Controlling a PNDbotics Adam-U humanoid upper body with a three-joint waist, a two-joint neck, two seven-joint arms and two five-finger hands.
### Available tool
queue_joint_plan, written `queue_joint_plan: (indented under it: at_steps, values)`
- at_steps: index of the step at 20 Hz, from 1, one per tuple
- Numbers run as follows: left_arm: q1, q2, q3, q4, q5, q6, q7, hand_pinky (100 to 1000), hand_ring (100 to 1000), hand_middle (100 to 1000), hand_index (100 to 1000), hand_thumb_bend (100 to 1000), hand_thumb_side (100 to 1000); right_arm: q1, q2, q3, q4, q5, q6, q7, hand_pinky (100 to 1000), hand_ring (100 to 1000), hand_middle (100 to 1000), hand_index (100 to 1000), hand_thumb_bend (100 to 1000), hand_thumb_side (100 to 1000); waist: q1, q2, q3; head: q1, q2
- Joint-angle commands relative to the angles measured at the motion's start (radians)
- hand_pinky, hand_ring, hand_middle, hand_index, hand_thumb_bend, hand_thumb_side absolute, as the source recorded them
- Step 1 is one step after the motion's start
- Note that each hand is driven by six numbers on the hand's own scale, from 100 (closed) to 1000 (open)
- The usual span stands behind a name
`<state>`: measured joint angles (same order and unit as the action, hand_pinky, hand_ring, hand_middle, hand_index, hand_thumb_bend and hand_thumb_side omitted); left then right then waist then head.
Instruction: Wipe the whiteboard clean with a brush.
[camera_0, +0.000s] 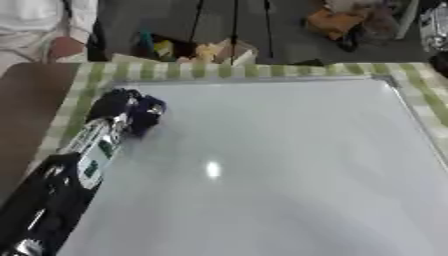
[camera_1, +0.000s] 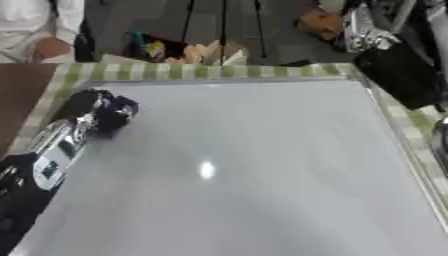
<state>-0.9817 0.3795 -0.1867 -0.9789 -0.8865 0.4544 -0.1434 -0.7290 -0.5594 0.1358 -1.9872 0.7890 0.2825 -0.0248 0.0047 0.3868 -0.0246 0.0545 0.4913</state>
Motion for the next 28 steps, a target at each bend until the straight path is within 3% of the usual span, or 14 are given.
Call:
queue_joint_plan:
  at_steps: [1,28]
  values:
    - [0.029,0.034,0.015,0.087,0.013,0.025,0.011,119,291,476,758,100,736,-0.008,-0.022,-0.012,-0.013,-0.006,0.000,0.000,834,871,834,836,100,1000,-0.006,-0.011,0.003,-0.003,0.002]
    - [0.028,0.044,0.084,0.189,0.054,0.076,0.123,115,286,470,757,100,731,-0.010,-0.022,-0.012,-0.013,-0.013,0.000,0.001,835,871,834,836,100,1000,-0.015,-0.014,0.005,-0.008,-0.001]
